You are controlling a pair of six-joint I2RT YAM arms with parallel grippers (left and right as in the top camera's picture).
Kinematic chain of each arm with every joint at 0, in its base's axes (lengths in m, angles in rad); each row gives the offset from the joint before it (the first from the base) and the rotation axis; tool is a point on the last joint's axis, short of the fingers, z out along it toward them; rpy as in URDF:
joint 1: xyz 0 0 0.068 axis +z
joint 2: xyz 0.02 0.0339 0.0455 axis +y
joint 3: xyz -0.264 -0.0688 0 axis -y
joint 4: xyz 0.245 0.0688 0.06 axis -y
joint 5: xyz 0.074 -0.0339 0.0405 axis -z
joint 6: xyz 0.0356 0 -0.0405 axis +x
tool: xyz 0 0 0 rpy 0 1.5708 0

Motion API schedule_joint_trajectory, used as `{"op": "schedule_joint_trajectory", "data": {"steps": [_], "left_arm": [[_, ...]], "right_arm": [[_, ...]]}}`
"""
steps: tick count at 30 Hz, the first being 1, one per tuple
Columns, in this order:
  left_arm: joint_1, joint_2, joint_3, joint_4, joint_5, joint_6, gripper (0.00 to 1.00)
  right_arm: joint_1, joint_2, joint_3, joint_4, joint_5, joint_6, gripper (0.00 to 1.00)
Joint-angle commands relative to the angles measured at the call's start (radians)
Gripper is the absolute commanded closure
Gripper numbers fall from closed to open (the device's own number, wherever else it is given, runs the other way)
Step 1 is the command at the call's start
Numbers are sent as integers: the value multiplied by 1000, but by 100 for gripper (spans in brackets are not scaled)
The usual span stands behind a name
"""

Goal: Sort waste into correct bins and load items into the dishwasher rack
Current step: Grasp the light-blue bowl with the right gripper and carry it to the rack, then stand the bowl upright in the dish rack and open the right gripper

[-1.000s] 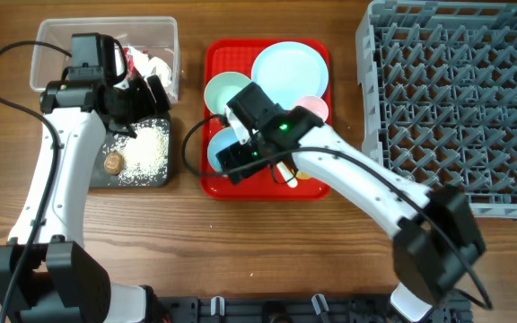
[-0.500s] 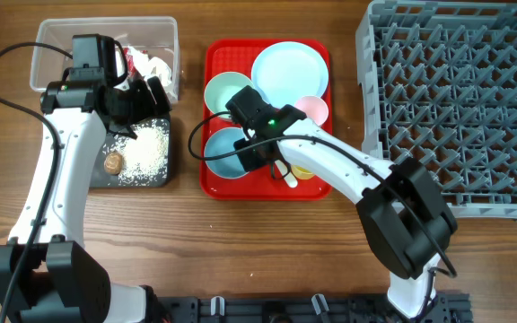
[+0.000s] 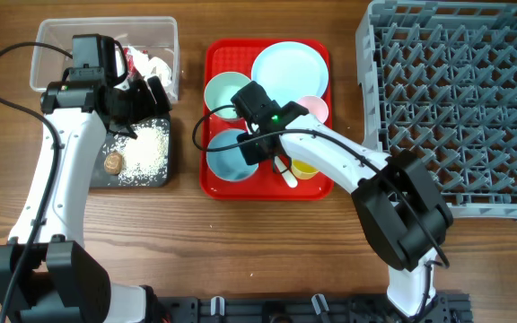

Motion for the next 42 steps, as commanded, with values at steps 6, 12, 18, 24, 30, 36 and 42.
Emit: {"op": "schedule_joint_trajectory", "data": {"steps": [6, 12, 18, 24, 30, 36, 42], "left_arm": [[4, -10, -9, 2, 8, -16, 0], [4, -10, -9, 2, 8, -16, 0], [4, -10, -9, 3, 8, -16, 0], [4, -10, -9, 6, 8, -16, 0], [4, -10, -9, 33, 8, -16, 0], [4, -10, -9, 33, 8, -16, 0], [4, -10, -9, 34, 8, -16, 0]], "right_arm": [[-4, -107, 117, -55, 127, -31, 96], [-19, -325, 160, -96, 636, -107, 96], [-240, -321, 159, 9, 1001, -285, 96], [-508, -294, 159, 203, 914, -362, 96], [-573, -133, 159, 534, 1025, -840, 96], [-566, -4, 159, 598, 1035, -965, 96], [-562, 11, 156, 522, 1030, -913, 96]]}}
